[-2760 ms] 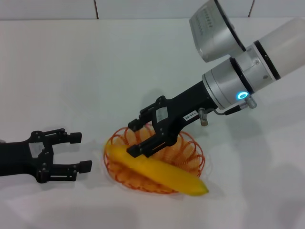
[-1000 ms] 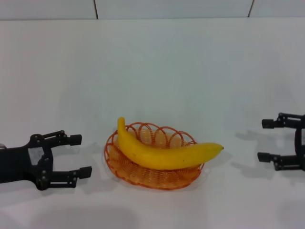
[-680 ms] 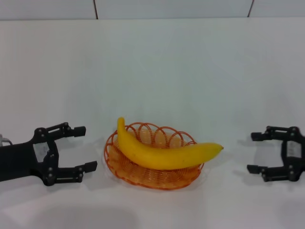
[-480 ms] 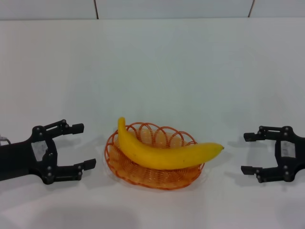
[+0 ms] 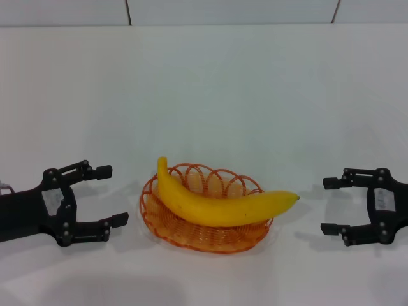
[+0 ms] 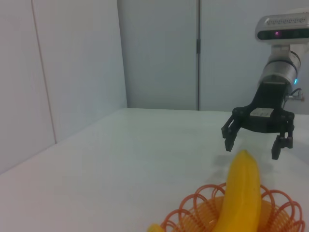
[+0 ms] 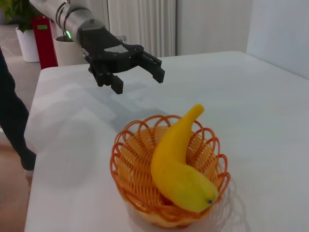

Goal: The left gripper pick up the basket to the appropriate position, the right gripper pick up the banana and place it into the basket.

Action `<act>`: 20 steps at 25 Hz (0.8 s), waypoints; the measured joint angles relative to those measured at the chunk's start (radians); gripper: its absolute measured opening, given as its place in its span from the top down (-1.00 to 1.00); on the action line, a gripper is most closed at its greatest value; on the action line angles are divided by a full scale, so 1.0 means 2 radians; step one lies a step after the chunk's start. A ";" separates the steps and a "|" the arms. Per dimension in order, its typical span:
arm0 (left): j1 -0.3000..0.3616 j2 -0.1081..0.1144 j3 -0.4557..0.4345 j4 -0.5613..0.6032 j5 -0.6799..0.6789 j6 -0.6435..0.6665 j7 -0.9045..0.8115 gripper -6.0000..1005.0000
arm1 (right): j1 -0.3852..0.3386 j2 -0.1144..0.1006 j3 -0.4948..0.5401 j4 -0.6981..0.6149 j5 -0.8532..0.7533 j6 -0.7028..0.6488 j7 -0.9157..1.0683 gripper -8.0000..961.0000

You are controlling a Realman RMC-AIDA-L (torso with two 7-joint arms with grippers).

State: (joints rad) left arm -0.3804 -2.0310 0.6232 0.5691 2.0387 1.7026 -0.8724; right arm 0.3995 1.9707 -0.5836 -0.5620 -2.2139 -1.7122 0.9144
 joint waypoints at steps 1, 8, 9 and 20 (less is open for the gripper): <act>0.000 0.000 0.000 0.000 0.000 0.000 0.000 -0.77 | 0.001 0.000 0.000 0.000 0.000 0.000 0.000 -0.72; 0.000 0.000 0.000 0.000 0.000 0.000 -0.001 -0.77 | 0.001 0.001 0.000 -0.002 0.001 -0.001 0.002 -0.72; 0.000 0.000 0.000 0.000 0.000 0.000 -0.001 -0.77 | 0.001 0.001 0.000 -0.002 0.001 -0.001 0.002 -0.72; -0.003 -0.001 0.002 0.000 0.000 0.001 -0.001 -0.77 | 0.011 0.004 0.026 0.000 0.005 -0.001 0.001 -0.72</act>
State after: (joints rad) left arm -0.3867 -2.0325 0.6269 0.5691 2.0387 1.7052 -0.8749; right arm 0.4209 1.9791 -0.5309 -0.5611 -2.2041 -1.7150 0.9160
